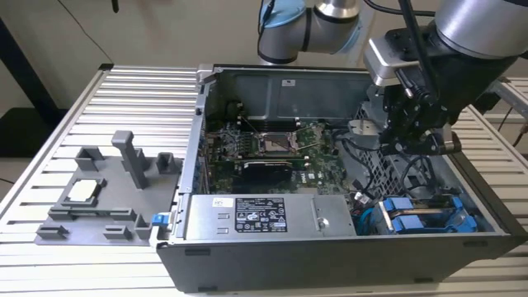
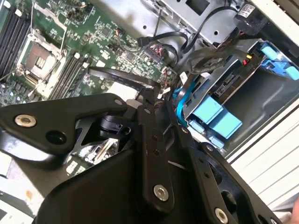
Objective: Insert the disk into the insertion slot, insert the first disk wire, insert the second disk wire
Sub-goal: 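Insert the first disk wire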
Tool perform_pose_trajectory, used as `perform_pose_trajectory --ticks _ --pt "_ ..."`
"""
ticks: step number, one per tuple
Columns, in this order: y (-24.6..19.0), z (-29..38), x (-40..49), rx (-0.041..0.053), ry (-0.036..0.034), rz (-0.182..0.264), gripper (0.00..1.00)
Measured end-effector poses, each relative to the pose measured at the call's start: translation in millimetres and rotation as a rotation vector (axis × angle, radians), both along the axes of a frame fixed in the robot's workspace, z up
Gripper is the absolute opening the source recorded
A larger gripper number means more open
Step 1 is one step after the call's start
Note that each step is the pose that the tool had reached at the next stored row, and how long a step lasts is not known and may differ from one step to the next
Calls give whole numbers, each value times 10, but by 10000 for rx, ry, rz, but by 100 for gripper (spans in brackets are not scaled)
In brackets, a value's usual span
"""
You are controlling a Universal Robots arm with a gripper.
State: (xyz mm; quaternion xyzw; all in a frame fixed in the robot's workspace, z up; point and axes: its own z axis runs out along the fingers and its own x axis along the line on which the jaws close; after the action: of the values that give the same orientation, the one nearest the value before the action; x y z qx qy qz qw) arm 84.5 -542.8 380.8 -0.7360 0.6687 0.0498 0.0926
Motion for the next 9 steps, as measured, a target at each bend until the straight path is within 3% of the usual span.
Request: perform_pose_trajectory --ticks 9 --pt "0 -55 -20 -2 -47 347 27"
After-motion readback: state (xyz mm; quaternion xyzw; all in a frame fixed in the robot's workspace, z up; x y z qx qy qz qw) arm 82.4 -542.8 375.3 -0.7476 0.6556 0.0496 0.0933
